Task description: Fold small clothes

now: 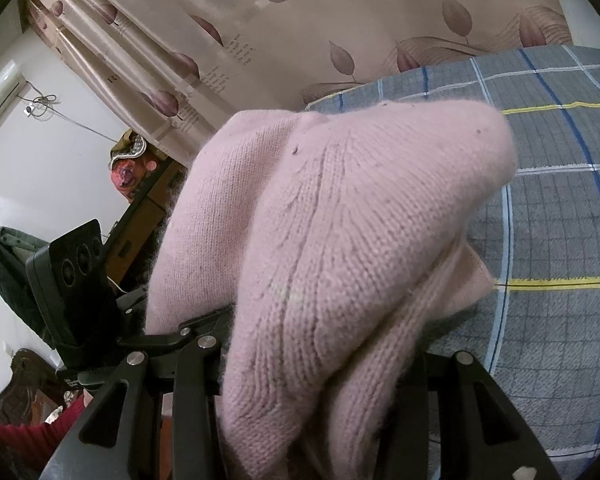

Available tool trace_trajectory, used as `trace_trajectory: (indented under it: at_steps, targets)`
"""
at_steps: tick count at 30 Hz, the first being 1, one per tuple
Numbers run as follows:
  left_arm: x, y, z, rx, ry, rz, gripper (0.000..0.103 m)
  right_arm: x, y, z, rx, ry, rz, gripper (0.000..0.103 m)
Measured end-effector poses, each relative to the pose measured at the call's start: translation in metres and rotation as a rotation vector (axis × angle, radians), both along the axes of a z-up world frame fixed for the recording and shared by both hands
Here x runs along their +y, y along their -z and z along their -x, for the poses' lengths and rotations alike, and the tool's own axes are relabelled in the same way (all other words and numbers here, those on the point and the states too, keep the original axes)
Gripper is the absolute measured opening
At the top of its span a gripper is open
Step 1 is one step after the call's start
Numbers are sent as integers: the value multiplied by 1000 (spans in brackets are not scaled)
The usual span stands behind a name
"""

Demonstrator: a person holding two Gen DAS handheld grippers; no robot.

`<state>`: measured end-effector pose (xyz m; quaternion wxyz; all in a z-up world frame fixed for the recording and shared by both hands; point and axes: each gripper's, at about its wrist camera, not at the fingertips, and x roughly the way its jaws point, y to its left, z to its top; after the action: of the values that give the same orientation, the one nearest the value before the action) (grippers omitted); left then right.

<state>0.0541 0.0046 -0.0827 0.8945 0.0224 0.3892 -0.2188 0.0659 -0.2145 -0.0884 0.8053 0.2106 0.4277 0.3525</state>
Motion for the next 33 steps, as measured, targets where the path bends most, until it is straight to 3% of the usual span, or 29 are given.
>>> trace_trajectory:
  at_steps: [33]
  targets:
    - [3, 45, -9, 22, -26, 11, 58, -4, 42, -3, 64, 9, 18, 39]
